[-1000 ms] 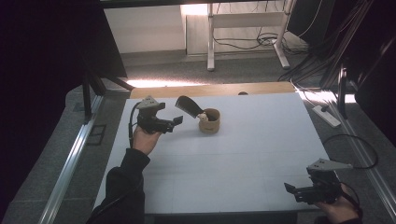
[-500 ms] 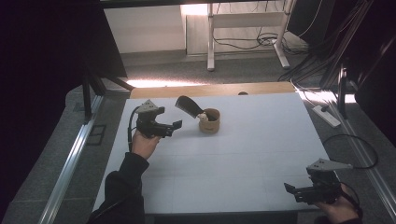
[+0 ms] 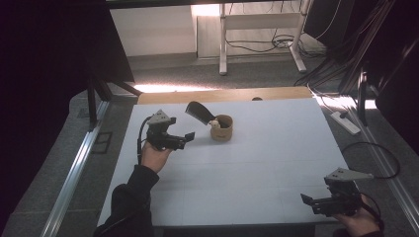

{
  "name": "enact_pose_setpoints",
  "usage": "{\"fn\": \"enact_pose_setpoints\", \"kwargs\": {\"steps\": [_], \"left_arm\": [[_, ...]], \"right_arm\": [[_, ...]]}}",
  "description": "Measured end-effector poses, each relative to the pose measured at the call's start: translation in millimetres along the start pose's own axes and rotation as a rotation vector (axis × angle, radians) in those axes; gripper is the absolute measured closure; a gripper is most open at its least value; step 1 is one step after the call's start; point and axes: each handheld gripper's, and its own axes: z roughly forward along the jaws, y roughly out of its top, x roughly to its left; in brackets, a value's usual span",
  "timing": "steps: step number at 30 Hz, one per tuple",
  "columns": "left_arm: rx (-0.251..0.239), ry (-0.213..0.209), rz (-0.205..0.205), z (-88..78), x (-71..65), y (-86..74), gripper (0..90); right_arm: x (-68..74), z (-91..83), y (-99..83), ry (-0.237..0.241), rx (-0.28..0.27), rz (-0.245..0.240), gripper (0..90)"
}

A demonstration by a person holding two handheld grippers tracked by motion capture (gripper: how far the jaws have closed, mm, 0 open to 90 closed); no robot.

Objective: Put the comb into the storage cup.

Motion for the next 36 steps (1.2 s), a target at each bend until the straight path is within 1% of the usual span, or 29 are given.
{"fn": "enact_pose_setpoints", "kwargs": {"steps": [5, 10, 14, 22, 29, 36], "left_arm": [[0.015, 0.009, 0.009, -2.7, -2.8, -4.2, 0.0], [0.015, 0.014, -0.004, -8.2, -2.6, -9.4, 0.0], [0.024, 0.019, -0.005, -11.4, -3.8, -13.1, 0.0], [0.04, 0.033, 0.012, -18.1, -9.4, -19.6, 0.0], [0.042, 0.031, 0.015, -26.2, -14.8, -25.8, 0.0], [0.042, 0.022, 0.005, -33.9, -19.3, -31.7, 0.0]], "right_arm": [[0.0, -0.4, -0.1, 0.002, -0.003, -0.001, 0.0], [0.1, -0.5, -0.2, 0.004, -0.003, -0.003, 0.0], [0.1, -0.5, -0.2, 0.004, -0.004, -0.003, 0.0], [0.1, -0.2, -0.1, 0.006, -0.001, -0.004, 0.0], [0.2, -0.4, -0.2, 0.007, -0.002, -0.004, 0.0], [0.2, -0.4, -0.1, 0.008, -0.002, -0.005, 0.0]]}}
